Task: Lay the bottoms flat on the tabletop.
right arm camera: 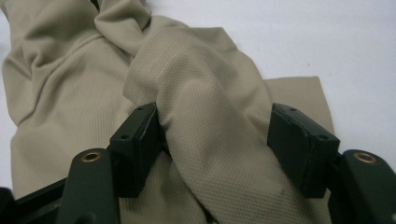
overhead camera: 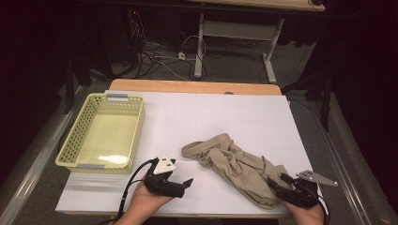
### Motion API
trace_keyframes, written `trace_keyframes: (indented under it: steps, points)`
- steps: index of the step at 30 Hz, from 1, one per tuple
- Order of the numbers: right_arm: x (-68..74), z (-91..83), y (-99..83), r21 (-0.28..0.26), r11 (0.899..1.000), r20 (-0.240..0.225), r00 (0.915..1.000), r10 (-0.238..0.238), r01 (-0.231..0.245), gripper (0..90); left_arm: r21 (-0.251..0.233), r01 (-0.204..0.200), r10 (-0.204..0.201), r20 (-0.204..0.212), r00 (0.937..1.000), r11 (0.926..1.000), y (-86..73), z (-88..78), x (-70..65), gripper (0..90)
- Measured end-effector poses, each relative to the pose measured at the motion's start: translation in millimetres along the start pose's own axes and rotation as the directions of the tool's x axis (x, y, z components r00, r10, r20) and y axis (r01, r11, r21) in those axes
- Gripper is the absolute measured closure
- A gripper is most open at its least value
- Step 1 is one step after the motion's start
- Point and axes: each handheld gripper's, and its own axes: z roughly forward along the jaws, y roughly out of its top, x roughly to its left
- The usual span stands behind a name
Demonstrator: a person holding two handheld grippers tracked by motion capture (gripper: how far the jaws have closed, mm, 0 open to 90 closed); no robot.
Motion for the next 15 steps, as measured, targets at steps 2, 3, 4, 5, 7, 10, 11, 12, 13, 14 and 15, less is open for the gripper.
trace_keyframes:
  steps: [2,3,4,5,7,10,11,12,13,14,15]
  points:
    - [-0.4,0.8,-2.3,-0.003,1.000,0.002,1.0000,-0.005,0.005,36.1,0.003,0.012,-0.012,0.015,0.9998,0.9999,-8.1,0.0,1.9,0.0]
    - [-0.4,0.6,-2.0,-0.002,1.000,0.001,1.0000,0.001,-0.001,36.0,0.001,0.017,-0.017,0.025,0.9995,0.9999,-12.1,0.8,2.5,0.0]
    - [-0.5,0.4,-1.5,-0.003,1.000,0.002,1.0000,-0.004,0.004,35.8,0.002,0.015,-0.015,0.030,0.9994,0.9999,-14.1,1.3,2.8,0.0]
    - [0.0,0.1,-1.2,-0.004,1.000,0.004,1.0000,-0.005,0.005,35.2,0.008,0.009,-0.009,0.034,0.9994,0.9999,-14.9,2.2,2.8,0.0]
    - [0.9,-3.6,0.5,-0.026,1.000,0.015,0.9999,-0.006,0.007,34.9,-0.008,0.001,0.000,0.032,0.9995,1.0000,-14.0,1.0,2.7,0.0]
    - [-0.9,-12.6,3.4,-0.069,0.998,0.032,0.9995,0.003,-0.001,34.9,-0.039,0.014,-0.013,0.028,0.9995,0.9991,-13.4,-2.1,5.1,0.0]
    - [-1.9,-14.7,3.5,-0.072,0.997,0.040,0.9992,0.006,-0.004,35.1,-0.040,0.011,-0.010,0.028,0.9996,0.9992,-13.7,-2.5,5.5,0.0]
    - [-4.6,-17.7,2.8,-0.074,0.997,0.057,0.9983,0.010,-0.006,36.1,-0.039,0.004,-0.003,0.027,0.9996,0.9992,-14.0,-2.4,5.5,0.0]
    - [-7.7,-19.5,1.6,-0.068,0.998,0.076,0.9971,0.013,-0.008,36.7,-0.035,-0.002,0.003,0.027,0.9996,0.9994,-14.1,-2.2,5.5,0.0]
    - [-11.2,-20.9,-0.2,-0.063,0.998,0.087,0.9959,0.023,-0.017,37.7,-0.035,-0.004,0.004,0.028,0.9996,0.9994,-14.1,-2.2,5.6,0.0]
    - [-13.7,-22.1,-1.5,-0.059,0.998,0.094,0.9950,0.034,-0.028,39.1,-0.038,-0.003,0.004,0.029,0.9996,0.9993,-13.8,-2.3,5.8,0.0]
